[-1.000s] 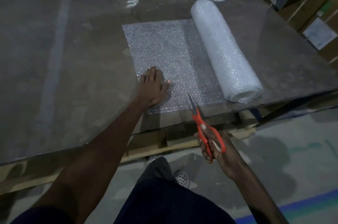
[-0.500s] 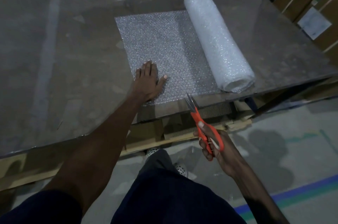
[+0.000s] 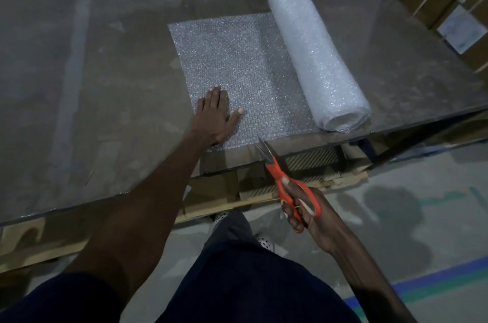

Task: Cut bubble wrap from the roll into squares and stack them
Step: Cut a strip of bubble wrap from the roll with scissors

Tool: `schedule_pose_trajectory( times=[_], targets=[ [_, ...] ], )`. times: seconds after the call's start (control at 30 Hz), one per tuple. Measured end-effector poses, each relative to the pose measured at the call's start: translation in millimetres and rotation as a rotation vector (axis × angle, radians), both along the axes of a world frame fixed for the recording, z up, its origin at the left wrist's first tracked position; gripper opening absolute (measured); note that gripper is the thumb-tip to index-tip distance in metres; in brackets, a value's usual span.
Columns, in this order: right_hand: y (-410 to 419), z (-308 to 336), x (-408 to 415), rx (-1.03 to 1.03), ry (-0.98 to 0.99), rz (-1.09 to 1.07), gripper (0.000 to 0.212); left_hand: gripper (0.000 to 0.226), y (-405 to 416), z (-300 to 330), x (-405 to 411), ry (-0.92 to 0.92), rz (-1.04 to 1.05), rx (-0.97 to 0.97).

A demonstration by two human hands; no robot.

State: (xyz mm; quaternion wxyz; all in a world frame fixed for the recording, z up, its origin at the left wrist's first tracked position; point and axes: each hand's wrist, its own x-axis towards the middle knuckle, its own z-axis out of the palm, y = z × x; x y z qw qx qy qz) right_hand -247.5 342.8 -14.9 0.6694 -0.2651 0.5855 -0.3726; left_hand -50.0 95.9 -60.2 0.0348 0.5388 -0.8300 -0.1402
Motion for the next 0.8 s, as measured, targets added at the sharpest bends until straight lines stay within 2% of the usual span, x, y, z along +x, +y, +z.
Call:
schedule_pose_trajectory(
  times=[0.1,0.2,0.33,0.8],
  targets=[
    [-7.5,-0.5,2.7,-0.009,0.005,-0.020,0.074,0.096,-0.1,-0.3,0.8,0.002,-0.006,-0.008],
    [-13.9,-0.8,1.0,-0.011,0.003,-0.065,0.064,0.092,-1.2,-1.1,-0.1,-0.015,0.001,-0.009],
    [-17.5,-2.9,-3.9,-0.011,0.006,-0.100,0.072,0.089,-2.1,-2.3,0.0,-0.016,0.004,-0.019],
    [-22.5,-8.1,3.7,-0.013,0.048,-0.160,0.053,0.086,-0.3,-3.9,-1.0,-0.009,0.015,-0.017]
  ],
)
